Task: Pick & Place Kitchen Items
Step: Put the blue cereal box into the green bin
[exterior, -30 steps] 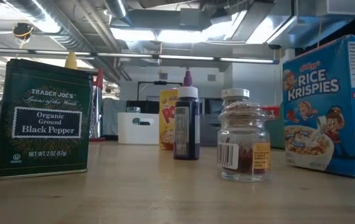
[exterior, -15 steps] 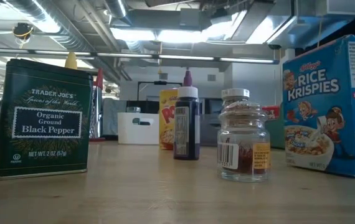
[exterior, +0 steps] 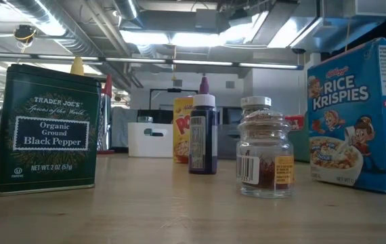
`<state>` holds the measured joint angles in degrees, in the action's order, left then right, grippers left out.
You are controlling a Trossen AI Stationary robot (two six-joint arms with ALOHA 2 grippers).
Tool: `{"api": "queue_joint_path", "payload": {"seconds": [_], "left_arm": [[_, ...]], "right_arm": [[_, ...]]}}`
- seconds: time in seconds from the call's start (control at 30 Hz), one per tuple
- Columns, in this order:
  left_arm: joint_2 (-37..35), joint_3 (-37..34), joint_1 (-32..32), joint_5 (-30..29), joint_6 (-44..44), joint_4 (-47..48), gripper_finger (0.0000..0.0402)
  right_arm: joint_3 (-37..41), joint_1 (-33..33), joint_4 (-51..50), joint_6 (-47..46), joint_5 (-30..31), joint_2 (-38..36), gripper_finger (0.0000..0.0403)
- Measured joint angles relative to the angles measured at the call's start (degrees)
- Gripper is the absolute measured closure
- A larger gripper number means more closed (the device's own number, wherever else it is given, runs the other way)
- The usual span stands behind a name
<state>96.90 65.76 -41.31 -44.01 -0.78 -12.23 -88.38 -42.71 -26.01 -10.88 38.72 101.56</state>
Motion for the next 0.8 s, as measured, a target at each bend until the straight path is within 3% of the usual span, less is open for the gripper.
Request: {"api": "queue_joint_path", "payload": {"seconds": [0.23,0.8], "left_arm": [[0.0,0.0,1.1,0.1,0.0,-0.4,0.0292],[0.0,0.0,2.5,2.2,0.1,-1.7,0.0292]], "right_arm": [[0.0,0.9,2.0,2.8,-3.2,0.1,0.0146],[0.0,2.2,2.8,4.9,-3.6,1.5,0.0154]]}}
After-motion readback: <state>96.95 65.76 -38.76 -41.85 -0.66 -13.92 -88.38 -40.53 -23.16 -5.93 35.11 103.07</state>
